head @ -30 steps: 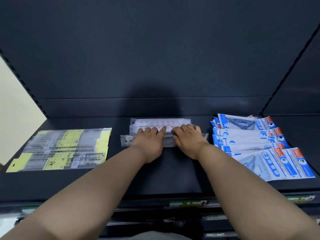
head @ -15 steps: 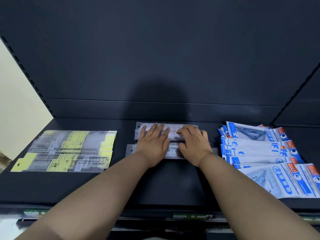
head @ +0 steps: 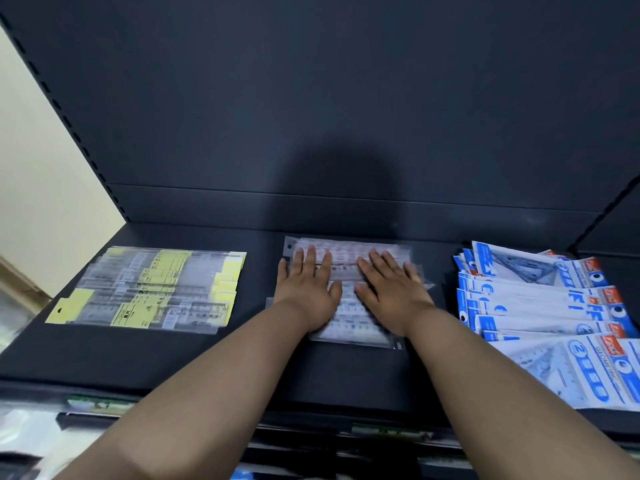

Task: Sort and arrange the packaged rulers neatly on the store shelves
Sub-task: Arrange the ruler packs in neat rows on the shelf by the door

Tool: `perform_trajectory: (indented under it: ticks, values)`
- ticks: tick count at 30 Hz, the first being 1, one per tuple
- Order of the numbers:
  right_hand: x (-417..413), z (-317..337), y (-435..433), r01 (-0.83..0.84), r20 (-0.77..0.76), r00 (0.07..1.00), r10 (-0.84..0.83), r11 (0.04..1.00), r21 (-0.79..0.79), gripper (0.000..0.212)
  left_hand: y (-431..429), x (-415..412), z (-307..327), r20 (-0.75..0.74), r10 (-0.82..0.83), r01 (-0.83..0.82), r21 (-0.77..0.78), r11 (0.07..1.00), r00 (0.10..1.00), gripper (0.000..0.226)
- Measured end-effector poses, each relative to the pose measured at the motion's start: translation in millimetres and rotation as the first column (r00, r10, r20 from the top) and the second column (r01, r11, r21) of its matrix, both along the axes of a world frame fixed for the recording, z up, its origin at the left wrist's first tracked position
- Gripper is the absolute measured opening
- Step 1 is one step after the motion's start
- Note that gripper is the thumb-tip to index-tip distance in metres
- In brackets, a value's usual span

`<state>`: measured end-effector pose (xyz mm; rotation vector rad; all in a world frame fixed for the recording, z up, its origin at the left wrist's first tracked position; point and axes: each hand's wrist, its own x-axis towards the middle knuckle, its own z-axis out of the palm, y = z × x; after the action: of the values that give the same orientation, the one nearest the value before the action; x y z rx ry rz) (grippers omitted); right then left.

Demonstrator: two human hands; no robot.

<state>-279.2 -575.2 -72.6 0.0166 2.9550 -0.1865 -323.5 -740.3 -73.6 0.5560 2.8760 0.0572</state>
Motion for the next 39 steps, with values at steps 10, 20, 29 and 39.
perform_trajectory:
  ticks: [10,20,29,39]
  values:
    - [2.3,5.5,10.2,0.03,-0.002,1.0,-0.03,0.999,-0.019,0.062,6.5,1.7,7.5,-0.036,0.009,-0.007,0.054,0.998,0.999,0.062]
    - [-17.1,1.9,-0.3,0.028,0.037,0.999,-0.028,1.0,-0.001,0.063,-2.8,-17.3,5.3,0.014,0.107,-0.108,0.072,0.991,0.994,0.064]
    - [-7.8,3.8,2.2,0.035,0.02,0.999,-0.035,0.999,-0.04,0.055,3.7,-5.2,6.2,-0.023,0.131,-0.131,0.001,0.991,0.991,0.062]
    - [8.6,11.0,16.7,-0.042,-0.039,0.998,0.041,0.998,-0.043,0.051,-10.3,28.4,10.6,0.055,-0.404,0.405,-0.014,0.914,0.913,0.08]
